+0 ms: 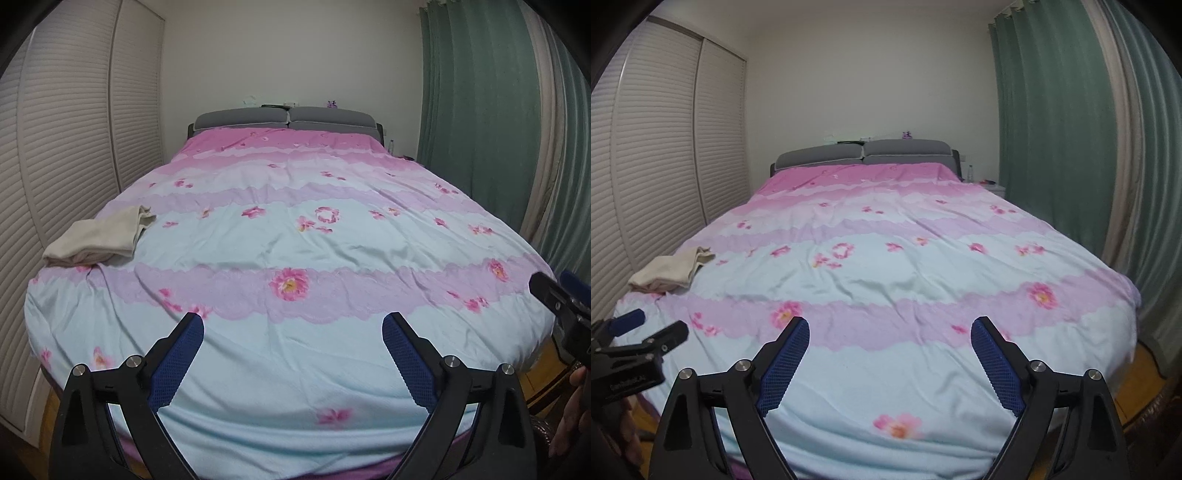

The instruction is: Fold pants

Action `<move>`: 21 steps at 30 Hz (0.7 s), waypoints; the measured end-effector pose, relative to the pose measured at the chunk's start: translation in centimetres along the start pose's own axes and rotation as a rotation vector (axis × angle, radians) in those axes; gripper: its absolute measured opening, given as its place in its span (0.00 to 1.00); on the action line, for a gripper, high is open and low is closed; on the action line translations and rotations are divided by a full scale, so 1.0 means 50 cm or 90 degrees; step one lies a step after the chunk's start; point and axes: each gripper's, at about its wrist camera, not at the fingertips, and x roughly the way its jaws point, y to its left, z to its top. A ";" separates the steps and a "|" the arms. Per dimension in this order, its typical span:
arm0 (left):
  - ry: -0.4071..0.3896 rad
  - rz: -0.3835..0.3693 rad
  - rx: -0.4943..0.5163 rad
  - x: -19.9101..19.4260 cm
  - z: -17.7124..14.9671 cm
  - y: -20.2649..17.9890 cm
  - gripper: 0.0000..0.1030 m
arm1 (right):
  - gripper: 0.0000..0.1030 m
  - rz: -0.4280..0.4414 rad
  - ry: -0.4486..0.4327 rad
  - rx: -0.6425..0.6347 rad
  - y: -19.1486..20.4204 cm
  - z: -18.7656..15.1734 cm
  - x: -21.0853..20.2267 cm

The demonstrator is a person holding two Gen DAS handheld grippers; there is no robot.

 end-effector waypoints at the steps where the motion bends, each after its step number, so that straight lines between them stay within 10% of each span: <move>1: -0.003 0.003 -0.003 -0.010 -0.006 -0.001 0.99 | 0.87 -0.002 0.001 0.003 -0.005 -0.006 -0.006; 21: -0.069 0.022 0.010 -0.136 -0.013 -0.014 1.00 | 0.91 -0.001 -0.077 0.002 -0.010 -0.001 -0.133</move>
